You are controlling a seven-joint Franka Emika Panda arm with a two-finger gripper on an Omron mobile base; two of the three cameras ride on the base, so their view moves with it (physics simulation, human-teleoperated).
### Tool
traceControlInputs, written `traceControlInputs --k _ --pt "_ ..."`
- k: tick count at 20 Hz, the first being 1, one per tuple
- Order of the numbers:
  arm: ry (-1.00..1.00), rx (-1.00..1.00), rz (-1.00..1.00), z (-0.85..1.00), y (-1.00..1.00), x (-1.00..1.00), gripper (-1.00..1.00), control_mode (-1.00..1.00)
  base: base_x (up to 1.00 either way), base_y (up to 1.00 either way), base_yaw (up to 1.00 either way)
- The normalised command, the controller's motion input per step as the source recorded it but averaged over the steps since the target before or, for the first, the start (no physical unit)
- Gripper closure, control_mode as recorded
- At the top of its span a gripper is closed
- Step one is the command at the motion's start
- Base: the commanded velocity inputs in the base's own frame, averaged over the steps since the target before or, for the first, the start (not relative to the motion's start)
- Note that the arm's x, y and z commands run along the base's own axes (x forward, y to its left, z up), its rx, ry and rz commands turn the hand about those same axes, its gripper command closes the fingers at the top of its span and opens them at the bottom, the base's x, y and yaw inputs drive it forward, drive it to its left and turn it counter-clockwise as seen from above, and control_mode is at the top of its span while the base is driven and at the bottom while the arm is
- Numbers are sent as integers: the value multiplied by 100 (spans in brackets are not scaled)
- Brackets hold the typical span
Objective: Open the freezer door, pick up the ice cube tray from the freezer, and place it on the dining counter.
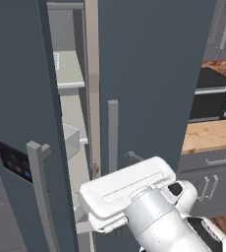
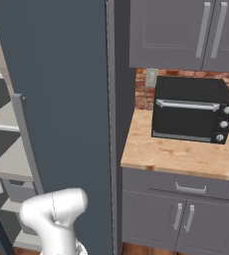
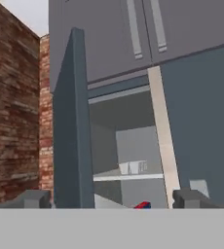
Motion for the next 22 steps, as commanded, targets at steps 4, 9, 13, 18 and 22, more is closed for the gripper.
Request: traceControlInputs --k 4,9,13,18,22 --pt "0 11 48 38 -57 7 -100 -100 0 0 0" --pt "0 12 53 27 -25 36 -100 -100 0 0 0" --pt "1 12 49 38 -7 46 -100 -100 0 0 0" --pt "0 2 39 15 1 43 -100 -100 0 0 0" --pt "3 0 26 1 17 35 -100 -100 0 0 0"
